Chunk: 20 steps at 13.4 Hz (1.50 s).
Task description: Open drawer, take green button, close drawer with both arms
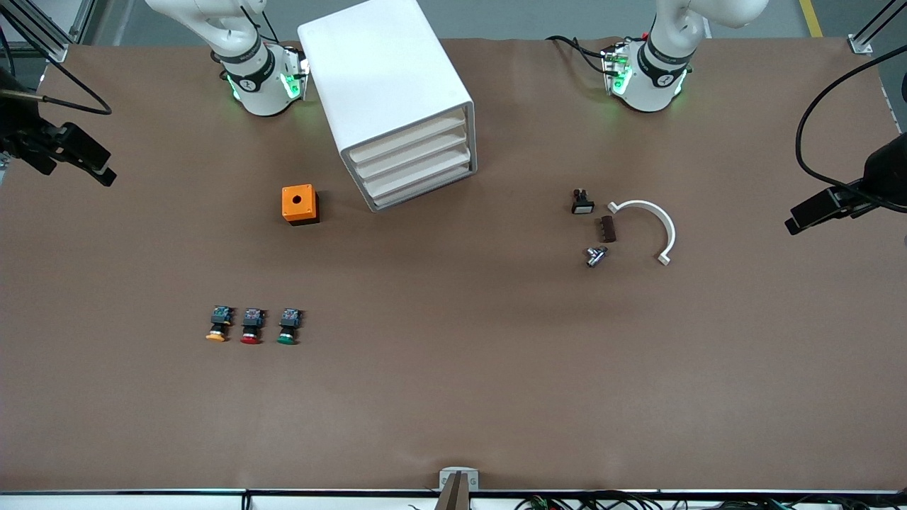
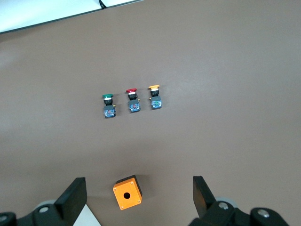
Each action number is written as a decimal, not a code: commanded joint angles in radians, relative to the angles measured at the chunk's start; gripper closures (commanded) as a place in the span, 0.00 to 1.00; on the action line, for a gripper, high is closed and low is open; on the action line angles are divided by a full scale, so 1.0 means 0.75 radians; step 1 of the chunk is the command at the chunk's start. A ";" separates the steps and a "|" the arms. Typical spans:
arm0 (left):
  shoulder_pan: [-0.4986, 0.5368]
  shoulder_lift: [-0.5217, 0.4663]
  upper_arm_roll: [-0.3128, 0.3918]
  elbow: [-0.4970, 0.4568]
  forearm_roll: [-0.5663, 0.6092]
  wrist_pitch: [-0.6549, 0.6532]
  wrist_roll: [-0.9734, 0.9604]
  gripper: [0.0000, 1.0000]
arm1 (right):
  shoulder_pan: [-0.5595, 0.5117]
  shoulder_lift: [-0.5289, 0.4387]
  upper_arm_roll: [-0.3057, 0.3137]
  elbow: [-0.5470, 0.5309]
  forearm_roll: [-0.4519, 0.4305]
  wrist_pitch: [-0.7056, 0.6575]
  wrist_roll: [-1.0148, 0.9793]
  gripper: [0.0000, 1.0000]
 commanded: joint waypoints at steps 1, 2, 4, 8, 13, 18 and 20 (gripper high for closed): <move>0.323 -0.084 -0.437 -0.018 0.167 -0.004 -0.001 0.00 | -0.014 0.025 0.009 0.035 -0.009 -0.026 0.011 0.00; 0.410 -0.099 -0.544 -0.032 0.188 -0.008 -0.012 0.00 | -0.016 0.033 0.009 0.055 -0.007 -0.024 0.005 0.00; 0.589 -0.145 -0.720 -0.091 0.191 -0.004 -0.008 0.00 | -0.016 0.082 0.009 0.119 -0.007 -0.032 -0.001 0.00; 0.811 -0.244 -0.941 -0.218 0.197 0.011 -0.004 0.00 | -0.016 0.113 0.009 0.131 -0.023 -0.028 -0.011 0.00; 0.889 -0.320 -1.031 -0.312 0.238 0.050 0.003 0.00 | -0.012 0.141 0.009 0.164 -0.023 -0.030 -0.013 0.00; 0.889 -0.328 -1.052 -0.327 0.240 0.058 0.013 0.00 | -0.010 0.141 0.009 0.158 -0.023 -0.032 -0.013 0.00; 0.889 -0.377 -1.070 -0.406 0.238 0.115 0.013 0.00 | -0.010 0.141 0.009 0.160 -0.023 -0.054 -0.011 0.00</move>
